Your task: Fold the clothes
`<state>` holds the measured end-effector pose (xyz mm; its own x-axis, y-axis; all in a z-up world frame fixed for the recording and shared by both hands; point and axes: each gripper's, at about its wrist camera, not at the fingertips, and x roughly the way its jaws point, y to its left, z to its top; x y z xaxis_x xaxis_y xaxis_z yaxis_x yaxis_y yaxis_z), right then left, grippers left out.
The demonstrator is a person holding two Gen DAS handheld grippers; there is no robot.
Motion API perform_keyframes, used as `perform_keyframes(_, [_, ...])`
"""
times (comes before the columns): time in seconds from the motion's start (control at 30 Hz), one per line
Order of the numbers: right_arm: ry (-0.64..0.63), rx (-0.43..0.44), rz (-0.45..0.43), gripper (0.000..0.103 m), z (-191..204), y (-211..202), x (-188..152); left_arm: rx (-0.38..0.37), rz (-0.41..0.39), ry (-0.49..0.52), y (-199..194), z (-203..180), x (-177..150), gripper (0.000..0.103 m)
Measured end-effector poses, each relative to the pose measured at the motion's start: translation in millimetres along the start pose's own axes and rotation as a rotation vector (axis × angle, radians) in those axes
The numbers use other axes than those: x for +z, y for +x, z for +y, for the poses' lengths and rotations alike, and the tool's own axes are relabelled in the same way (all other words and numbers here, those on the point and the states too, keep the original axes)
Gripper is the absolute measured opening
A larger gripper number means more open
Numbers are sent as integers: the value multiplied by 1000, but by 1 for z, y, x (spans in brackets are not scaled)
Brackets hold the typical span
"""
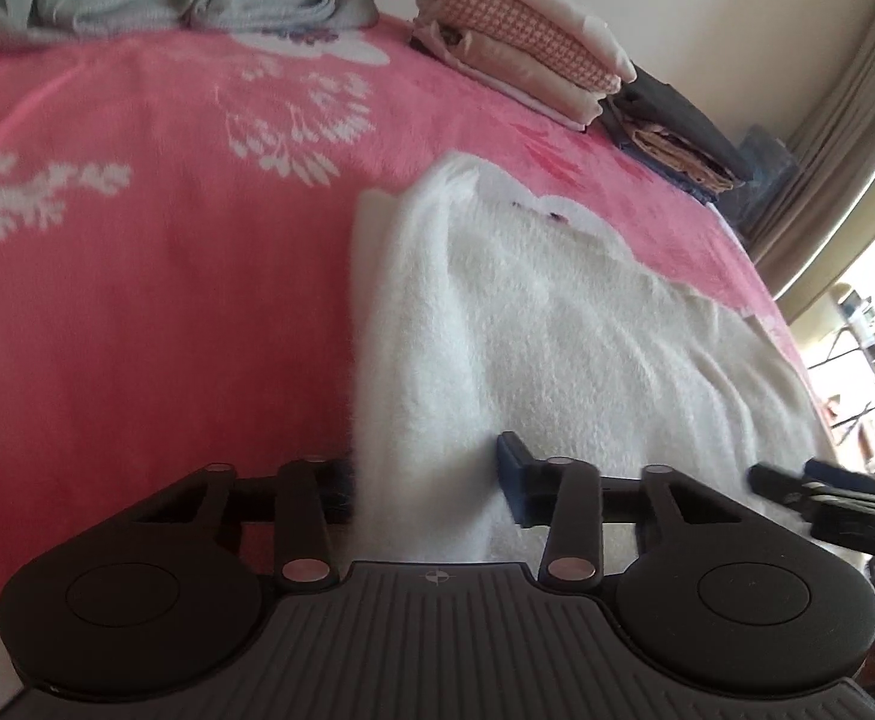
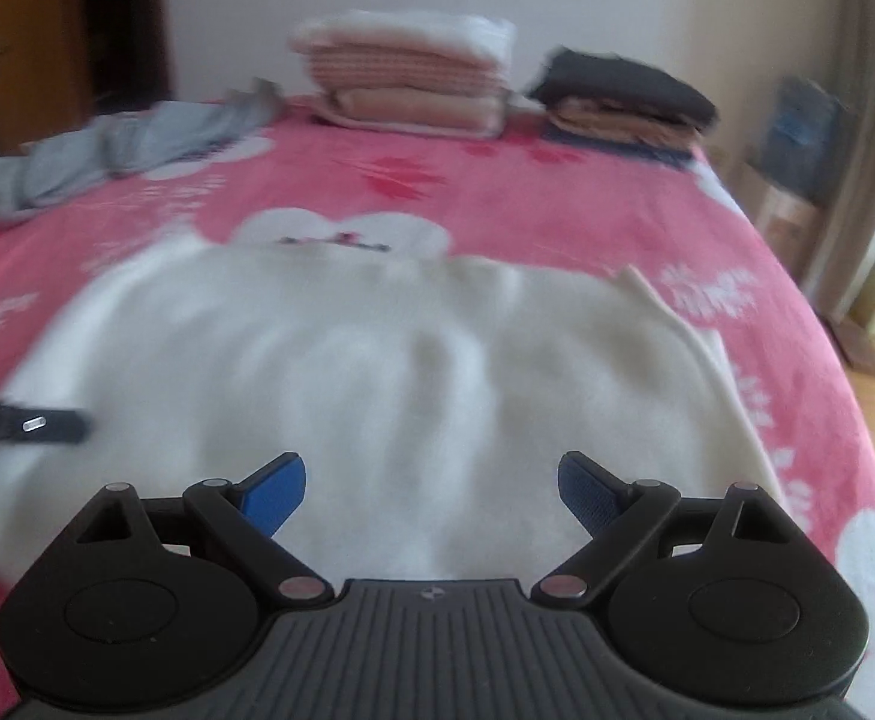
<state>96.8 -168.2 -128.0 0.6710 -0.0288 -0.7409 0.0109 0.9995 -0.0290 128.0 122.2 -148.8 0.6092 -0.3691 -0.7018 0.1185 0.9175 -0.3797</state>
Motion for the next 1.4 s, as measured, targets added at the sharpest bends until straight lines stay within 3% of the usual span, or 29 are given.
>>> perform_keyframes(0.1, [-13, -46, 36, 97, -2, 24, -14, -7, -20, 10, -10, -10, 6, 28])
perform_keyframes(0.2, [-29, -55, 33, 97, -3, 23, -16, -53, -25, -8, -21, -20, 18, 26])
perform_keyframes(0.3, [-32, -50, 29, 98, -6, 24, -17, -129, -28, -26, -31, -38, 34, 25])
perform_keyframes(0.5, [-27, -42, 5, 98, -5, 22, -21, -282, -56, 73, -33, -106, 50, 24])
perform_keyframes(0.67, [-17, -8, 1, 97, -13, 19, -21, -428, -5, 148, -12, -168, 51, 21])
perform_keyframes(0.8, [-8, 14, 3, 96, -27, 13, -21, -490, 100, 159, 33, -200, 37, 20])
perform_keyframes(0.97, [-59, -23, 37, 96, -44, -8, -28, -531, 231, 132, 80, -207, 20, 23])
perform_keyframes(1.1, [-18, -35, 70, 96, -69, -30, -38, -624, 311, 36, 95, -195, 19, 48])
perform_keyframes(1.17, [60, -23, 77, 96, -88, -39, -42, -701, 344, -52, 97, -186, 22, 54])
perform_keyframes(1.27, [218, 40, 65, 95, -118, -51, -44, -766, 340, -154, 92, -175, 31, 57])
perform_keyframes(1.4, [395, 97, 60, 92, -152, -61, -51, -776, 279, -196, 78, -158, 45, 58])
